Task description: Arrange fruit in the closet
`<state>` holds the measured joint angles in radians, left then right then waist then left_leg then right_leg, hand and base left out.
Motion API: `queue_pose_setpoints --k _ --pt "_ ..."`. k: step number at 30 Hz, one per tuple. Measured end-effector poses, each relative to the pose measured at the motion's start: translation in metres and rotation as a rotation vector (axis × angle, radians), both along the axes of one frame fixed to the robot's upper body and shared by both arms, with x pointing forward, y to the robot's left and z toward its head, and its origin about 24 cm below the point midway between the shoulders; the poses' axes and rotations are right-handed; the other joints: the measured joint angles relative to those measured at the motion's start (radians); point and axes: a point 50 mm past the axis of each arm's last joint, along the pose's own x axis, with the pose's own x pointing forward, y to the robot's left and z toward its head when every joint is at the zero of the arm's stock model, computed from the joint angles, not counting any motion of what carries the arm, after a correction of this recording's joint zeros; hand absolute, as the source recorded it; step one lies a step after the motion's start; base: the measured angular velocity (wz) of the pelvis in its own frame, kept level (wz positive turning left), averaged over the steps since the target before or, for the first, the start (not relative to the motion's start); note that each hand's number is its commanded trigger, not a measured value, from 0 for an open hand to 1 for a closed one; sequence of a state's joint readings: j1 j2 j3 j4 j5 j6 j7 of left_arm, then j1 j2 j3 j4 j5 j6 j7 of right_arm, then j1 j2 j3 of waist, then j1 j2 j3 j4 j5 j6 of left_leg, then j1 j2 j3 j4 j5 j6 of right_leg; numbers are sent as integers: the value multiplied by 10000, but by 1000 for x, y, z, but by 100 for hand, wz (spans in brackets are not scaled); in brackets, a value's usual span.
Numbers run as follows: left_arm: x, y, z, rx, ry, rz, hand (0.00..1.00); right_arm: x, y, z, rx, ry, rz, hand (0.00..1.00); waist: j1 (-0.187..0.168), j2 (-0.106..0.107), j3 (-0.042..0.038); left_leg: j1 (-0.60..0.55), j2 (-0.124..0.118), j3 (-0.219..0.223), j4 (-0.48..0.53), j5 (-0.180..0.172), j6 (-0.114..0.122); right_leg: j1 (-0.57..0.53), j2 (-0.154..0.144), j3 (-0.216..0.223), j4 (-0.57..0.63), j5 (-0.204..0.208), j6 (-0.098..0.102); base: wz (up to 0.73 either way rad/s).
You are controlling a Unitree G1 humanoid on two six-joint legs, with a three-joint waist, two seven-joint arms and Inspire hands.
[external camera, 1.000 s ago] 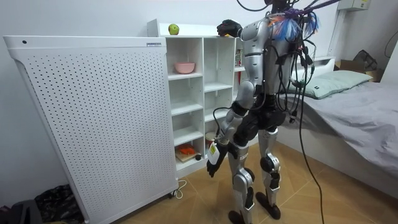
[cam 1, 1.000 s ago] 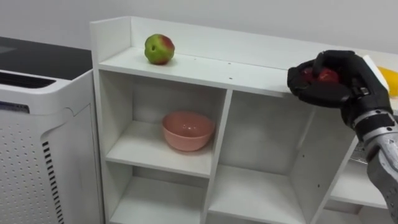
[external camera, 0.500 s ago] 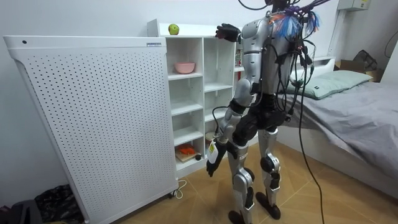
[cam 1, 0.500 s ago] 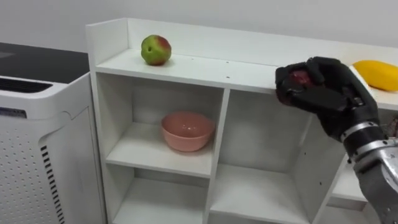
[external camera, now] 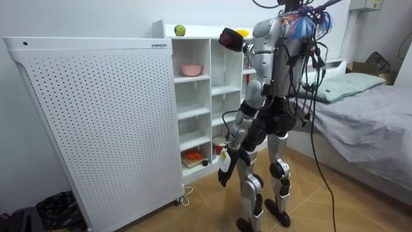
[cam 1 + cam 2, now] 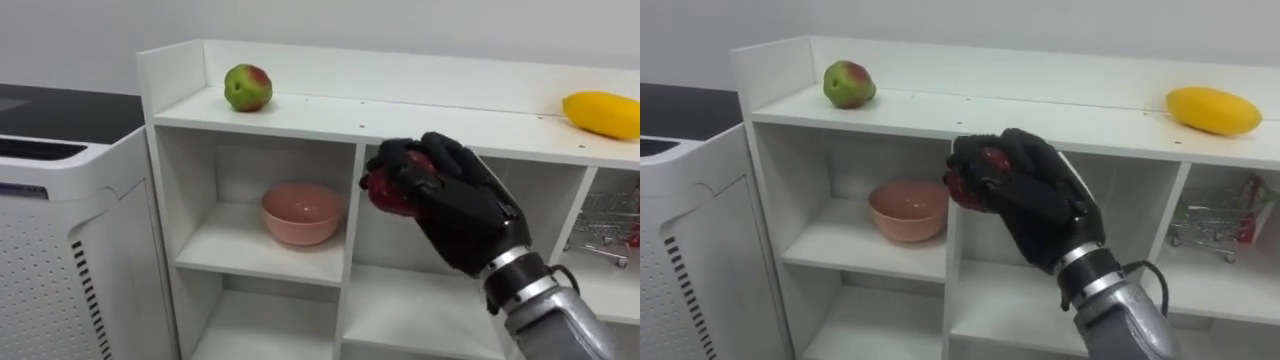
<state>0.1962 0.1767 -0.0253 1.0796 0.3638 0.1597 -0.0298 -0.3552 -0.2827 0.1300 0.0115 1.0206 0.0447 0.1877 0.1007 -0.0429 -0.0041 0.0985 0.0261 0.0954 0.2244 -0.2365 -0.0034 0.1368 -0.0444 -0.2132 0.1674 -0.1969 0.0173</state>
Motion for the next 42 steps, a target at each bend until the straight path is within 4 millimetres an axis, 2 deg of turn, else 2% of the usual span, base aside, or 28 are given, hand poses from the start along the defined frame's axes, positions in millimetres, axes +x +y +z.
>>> queue_pose_setpoints --k 3,6,7,11,12,15,19,20,21,22,26,28,33,35,38,40,42 --pt "6 -4 -1 -132 -182 142 0 -3 2 -32 100 1286 23 100 106 50 20 -116 18 72 40 2 4 -96 -1 24 20 46 -5 -5" --pt "11 -7 -1 -118 -340 34 0 -4 2 -61 376 2499 -18 100 130 218 95 -415 32 69 154 4 17 -250 -3 -16 28 124 -11 0" --pt "13 -9 -1 -150 -380 22 0 -4 1 -70 558 2962 -86 100 87 298 80 -565 27 48 184 12 33 -367 -18 -70 38 147 -11 5" --pt "21 -13 -1 -292 -526 -145 0 -4 2 -89 1698 3905 -239 100 43 521 68 -1179 27 -70 436 46 81 -901 -24 -164 109 224 -41 7" --pt "25 -15 -1 -355 -621 -160 0 -4 2 -98 2099 4324 -330 100 91 619 99 -1331 29 -73 507 62 92 -1097 -40 -162 227 226 -41 0" --pt "30 -16 -2 -527 -881 404 0 -6 -5 -123 3174 5558 -818 100 235 750 107 -1861 9 -107 661 116 133 -1636 -98 -171 442 226 -41 1" --pt "41 -20 -1 -825 -1345 1302 0 -10 -26 -153 4301 6772 -2271 100 321 862 178 -2568 -29 -200 815 257 245 -2305 -265 -413 725 244 -49 13" --pt "39 -20 -2 -858 -1329 1407 0 -9 -28 -155 4430 6853 -2468 100 359 882 193 -2693 -32 -196 834 276 260 -2452 -279 -415 774 244 -49 0" --pt "41 -22 -2 -941 -1367 1550 0 -7 -31 -156 4770 6960 -2708 100 390 941 265 -2982 -53 -190 882 338 287 -2791 -329 -388 933 257 -39 0" --pt "43 -23 -2 -985 -1423 1539 0 -5 -35 -158 5024 7071 -2931 100 416 985 305 -3272 -89 -185 935 407 322 -3160 -397 -386 1126 259 -39 0" --pt "46 -23 -2 -1026 -1491 1501 0 6 -45 -157 5321 7216 -3466 100 543 1084 388 -4234 -171 -186 1281 499 399 -4294 -587 -372 1812 236 -47 -3" --pt "50 -26 -2 -1047 -1464 1182 0 12 -48 -152 5371 7161 -3547 100 641 1109 482 -4800 -262 -123 1557 532 456 -5036 -798 -375 2429 129 -58 -2" --pt "51 -28 -2 -942 -1421 787 0 19 -48 -144 6164 7100 -3576 100 823 1085 532 -5912 -535 4 2153 568 564 -6513 -1269 -173 3796 -232 -61 4" --pt "50 -29 -2 -933 -1428 803 0 21 -54 -141 6304 7067 -3744 100 975 1087 533 -6317 -579 20 2334 556 589 -6992 -1342 -64 4164 -296 -94 4" --pt "49 -30 -2 -870 -1485 912 0 26 -67 -131 6445 6918 -4000 100 996 1046 550 -7087 -691 -2 2823 505 631 -7779 -1571 12 4804 -634 -176 22" --pt "46 -33 -3 -1019 -1512 1086 0 33 -76 -119 6849 6580 -4235 100 1026 1052 549 -7689 -702 -5 3189 508 631 -8385 -1661 82 5178 -688 -205 8" --pt "43 -33 -3 -1049 -1467 1259 0 37 -81 -115 7201 6512 -4545 100 1009 1051 548 -7915 -700 -43 3354 511 627 -8568 -1711 19 5327 -711 -243 9"
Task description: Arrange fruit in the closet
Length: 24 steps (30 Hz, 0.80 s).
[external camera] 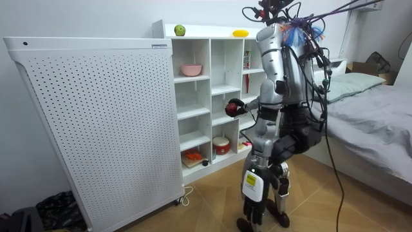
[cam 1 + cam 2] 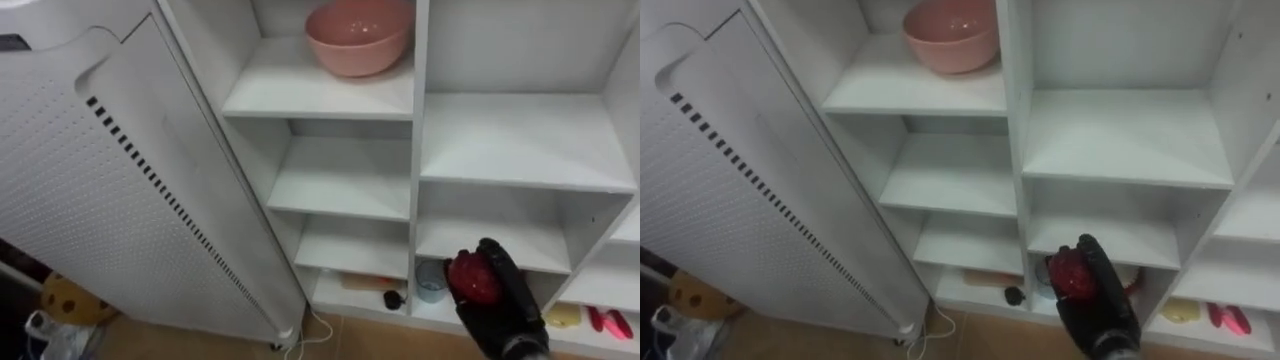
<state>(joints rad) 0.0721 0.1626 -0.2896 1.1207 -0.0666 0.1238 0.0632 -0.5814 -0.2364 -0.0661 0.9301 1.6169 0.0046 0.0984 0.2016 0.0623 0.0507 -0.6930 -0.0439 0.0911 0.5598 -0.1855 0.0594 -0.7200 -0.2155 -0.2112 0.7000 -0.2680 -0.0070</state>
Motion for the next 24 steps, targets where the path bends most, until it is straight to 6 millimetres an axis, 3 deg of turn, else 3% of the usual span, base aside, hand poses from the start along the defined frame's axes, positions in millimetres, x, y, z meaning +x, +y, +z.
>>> queue_pose_setpoints --k 7,10,15,20,21,22,24 --pt "6 0 2 126 -322 103 0 23 -21 44 438 -579 -1094 100 112 -20 -21 -1419 7 -81 842 -6 12 -1226 -118 -158 742 -70 -110 13" --pt "8 2 3 153 -409 97 0 25 -28 53 307 -715 -1257 100 281 -24 -25 -1639 15 -99 1081 -7 15 -1384 -135 -151 916 -111 -123 2" --pt "16 6 7 186 -978 46 0 34 -29 73 283 -880 -1350 100 214 -12 -39 -2043 14 -110 1437 -24 38 -1710 -218 -182 1263 -203 -150 9" --pt "14 9 8 253 -995 51 0 35 -45 89 86 -811 -1938 100 255 -2 -69 -2364 20 -145 1951 -172 89 -1886 -298 -286 1664 -372 -153 8" --pt "14 11 8 300 -985 48 0 36 -48 94 71 -885 -2099 86 269 1 -72 -2456 23 -146 2046 -178 98 -1958 -304 -284 1741 -376 -155 3" --pt "13 14 8 362 -982 40 0 35 -52 95 -38 -843 -2216 0 297 1 -73 -2478 20 -146 2056 -179 101 -1973 -320 -299 1763 -375 -157 4" --pt "13 18 9 475 -967 26 0 34 -55 96 -72 -705 -2368 0 287 -1 -74 -2490 0 -147 2055 -187 111 -1990 -385 -350 1828 -381 -166 8"
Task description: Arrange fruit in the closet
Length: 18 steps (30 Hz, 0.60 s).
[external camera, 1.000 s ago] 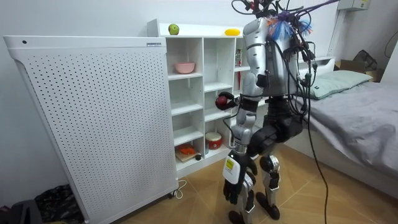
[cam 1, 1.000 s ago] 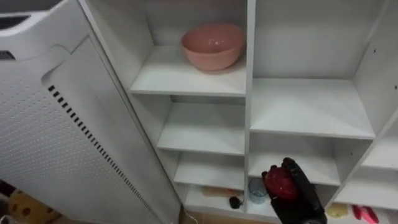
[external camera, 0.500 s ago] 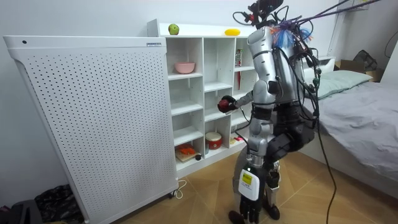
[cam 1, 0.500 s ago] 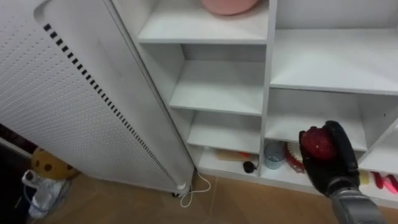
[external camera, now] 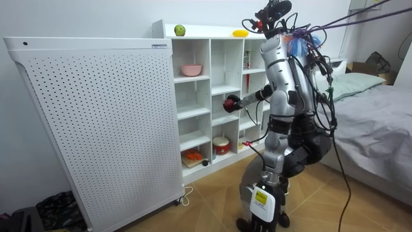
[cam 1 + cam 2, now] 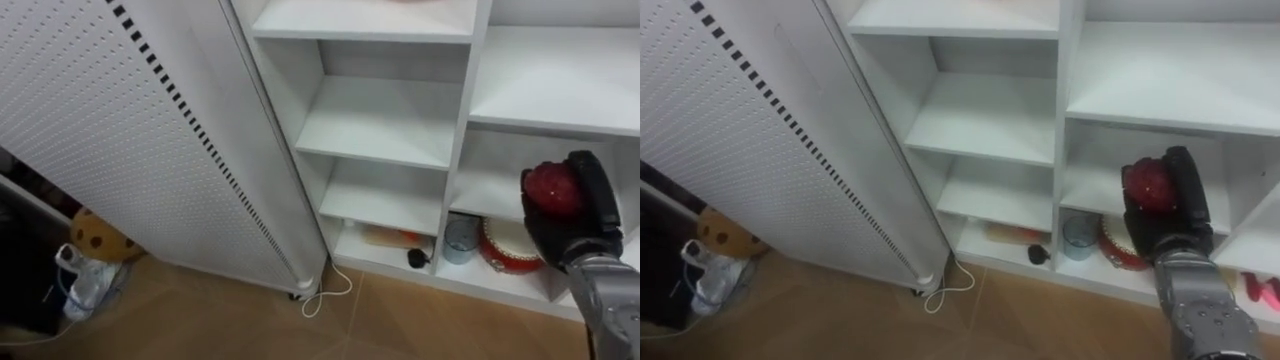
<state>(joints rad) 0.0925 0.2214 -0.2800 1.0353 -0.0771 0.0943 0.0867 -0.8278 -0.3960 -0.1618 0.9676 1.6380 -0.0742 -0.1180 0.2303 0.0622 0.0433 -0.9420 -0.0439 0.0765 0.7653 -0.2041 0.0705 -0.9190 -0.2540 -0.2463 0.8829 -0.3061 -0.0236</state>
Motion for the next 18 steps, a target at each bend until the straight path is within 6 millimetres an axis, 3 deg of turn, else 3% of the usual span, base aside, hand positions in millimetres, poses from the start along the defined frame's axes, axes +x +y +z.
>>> queue_pose_setpoints --k 4,9,18 --pt "-2 3 0 78 25 6 0 -1 -1 -1 69 299 -103 0 30 0 -32 -19 2 34 5 2 4 -77 -55 20 66 4 -29 0" --pt "-7 5 0 253 42 84 0 -2 -5 -2 192 795 -477 0 -36 -9 -223 -60 14 30 6 6 5 -102 -45 10 59 5 -30 1" --pt "-15 7 -1 447 37 166 0 -5 -17 7 273 1347 -1310 0 -74 -12 -221 -148 114 82 80 -34 5 -181 -42 -26 38 -2 -63 -3"
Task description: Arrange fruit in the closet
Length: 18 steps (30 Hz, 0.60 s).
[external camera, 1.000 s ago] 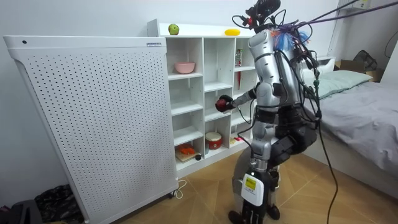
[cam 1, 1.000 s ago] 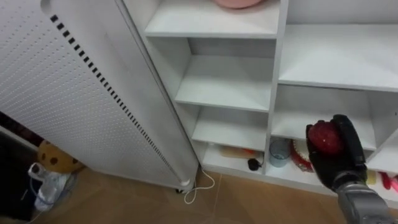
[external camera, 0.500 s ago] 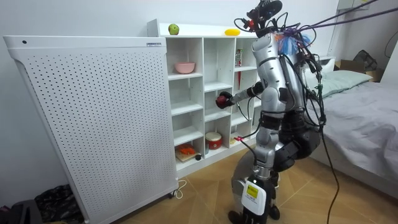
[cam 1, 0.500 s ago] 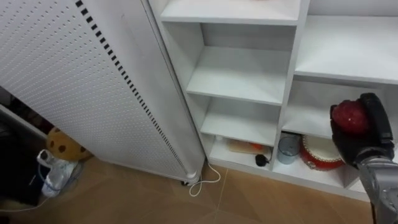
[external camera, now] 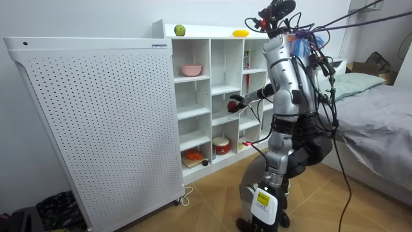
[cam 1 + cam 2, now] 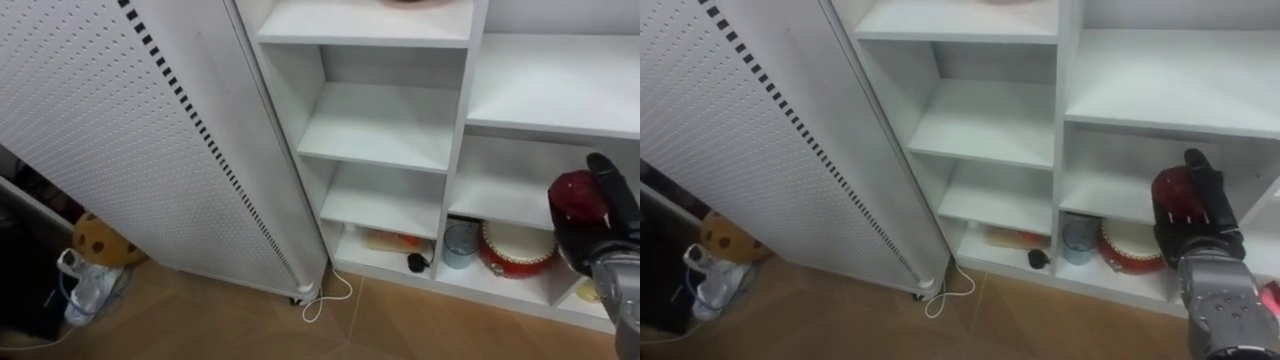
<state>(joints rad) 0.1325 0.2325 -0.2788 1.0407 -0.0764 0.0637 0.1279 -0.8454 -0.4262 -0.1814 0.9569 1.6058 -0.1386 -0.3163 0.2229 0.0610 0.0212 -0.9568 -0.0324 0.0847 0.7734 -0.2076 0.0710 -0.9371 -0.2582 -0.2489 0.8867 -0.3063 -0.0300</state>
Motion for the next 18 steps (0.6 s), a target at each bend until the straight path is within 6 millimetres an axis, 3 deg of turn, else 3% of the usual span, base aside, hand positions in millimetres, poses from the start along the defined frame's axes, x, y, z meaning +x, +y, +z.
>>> queue_pose_setpoints --k 18 --pt "-2 0 0 -6 -9 13 0 -1 -4 4 9 77 -157 0 1 -54 38 -95 37 31 61 -49 -33 -116 0 39 54 -67 0 0"
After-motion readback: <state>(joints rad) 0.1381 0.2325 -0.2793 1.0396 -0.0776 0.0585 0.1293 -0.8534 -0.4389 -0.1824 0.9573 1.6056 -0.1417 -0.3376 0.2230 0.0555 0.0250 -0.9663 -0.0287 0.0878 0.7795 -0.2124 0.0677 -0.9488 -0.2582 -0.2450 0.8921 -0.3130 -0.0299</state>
